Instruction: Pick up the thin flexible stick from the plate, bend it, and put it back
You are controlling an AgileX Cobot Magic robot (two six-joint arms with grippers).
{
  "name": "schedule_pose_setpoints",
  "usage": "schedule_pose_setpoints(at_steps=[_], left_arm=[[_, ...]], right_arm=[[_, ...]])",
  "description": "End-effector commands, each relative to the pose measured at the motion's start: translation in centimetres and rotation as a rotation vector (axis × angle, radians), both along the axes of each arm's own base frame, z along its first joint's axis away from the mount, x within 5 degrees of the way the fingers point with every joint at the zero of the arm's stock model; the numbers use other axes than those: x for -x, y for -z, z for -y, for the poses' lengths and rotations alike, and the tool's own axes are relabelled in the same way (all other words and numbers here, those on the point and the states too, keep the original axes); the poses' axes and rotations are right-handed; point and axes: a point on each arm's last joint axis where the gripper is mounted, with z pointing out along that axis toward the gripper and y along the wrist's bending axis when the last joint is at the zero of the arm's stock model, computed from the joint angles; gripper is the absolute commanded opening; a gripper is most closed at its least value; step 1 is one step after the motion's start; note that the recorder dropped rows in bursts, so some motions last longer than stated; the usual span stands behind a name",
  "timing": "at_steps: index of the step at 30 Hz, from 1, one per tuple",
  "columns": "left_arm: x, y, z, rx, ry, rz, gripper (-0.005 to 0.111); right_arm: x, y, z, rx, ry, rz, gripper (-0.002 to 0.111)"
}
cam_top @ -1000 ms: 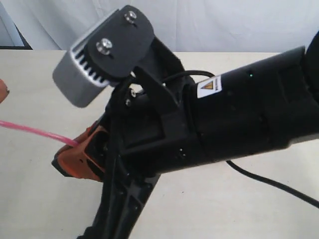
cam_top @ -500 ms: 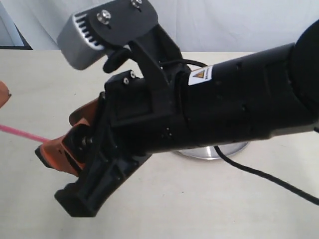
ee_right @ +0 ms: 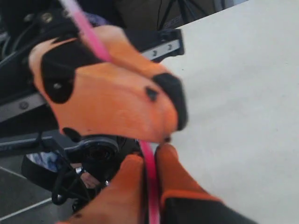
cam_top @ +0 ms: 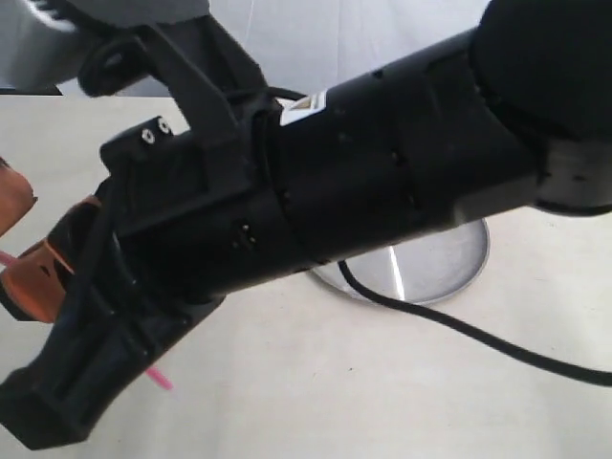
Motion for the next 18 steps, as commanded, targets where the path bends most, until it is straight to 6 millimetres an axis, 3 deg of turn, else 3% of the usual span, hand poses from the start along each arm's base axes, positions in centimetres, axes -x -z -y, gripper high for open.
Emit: schedule_pose_setpoints(at_steps=[1, 11, 18], left_arm=[[0.3, -0.2, 0.1, 0.025, 0.038, 0.01, 0.0], [0.4, -0.4, 0.1, 0.049, 0.042, 0.011, 0.0], [0.4, -0.4, 0.1, 0.047, 0.042, 0.011, 0.0]], right_arm=[[-1.1, 0.4, 0.1, 0.044, 0.043, 0.106, 0.001], [-3.0, 4.1, -1.8, 0.112, 0.085, 0.034, -0.001], [-3.5, 4.9, -2.1, 0.128, 0.105, 0.036, -0.001]])
